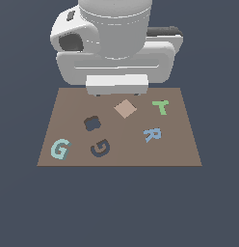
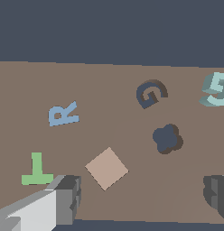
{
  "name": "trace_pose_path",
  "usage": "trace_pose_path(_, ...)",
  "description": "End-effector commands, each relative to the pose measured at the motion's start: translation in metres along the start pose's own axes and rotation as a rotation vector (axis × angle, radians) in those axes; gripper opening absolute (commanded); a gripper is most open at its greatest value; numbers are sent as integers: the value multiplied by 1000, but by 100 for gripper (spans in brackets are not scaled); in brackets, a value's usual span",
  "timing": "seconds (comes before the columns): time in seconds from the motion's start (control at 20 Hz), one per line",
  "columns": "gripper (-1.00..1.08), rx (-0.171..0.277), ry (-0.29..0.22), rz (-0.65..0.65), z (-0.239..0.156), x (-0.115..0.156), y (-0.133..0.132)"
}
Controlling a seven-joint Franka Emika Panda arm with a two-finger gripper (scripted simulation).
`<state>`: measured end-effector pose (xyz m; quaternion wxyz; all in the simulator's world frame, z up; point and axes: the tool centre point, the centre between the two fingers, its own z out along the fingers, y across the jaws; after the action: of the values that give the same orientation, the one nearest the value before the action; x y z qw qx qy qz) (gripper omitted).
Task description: Insert a designated object into the corresponding slot on a board.
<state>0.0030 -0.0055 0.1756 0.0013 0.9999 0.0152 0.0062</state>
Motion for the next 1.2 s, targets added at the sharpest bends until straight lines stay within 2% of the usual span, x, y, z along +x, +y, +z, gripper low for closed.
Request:
trace_pose_path(0.0, 100, 0, 0, 0, 0, 0, 0)
trace_pose_path(0.3, 100, 0, -1, 13, 6, 5, 7)
trace_pose_path(0.55, 100, -1, -2, 43, 19, 16, 24)
trace_pose_path(0.85, 100, -2, -4, 99, 45, 36, 58)
trace_pose_path(1.15, 100, -1, -8, 172, 77, 59, 102)
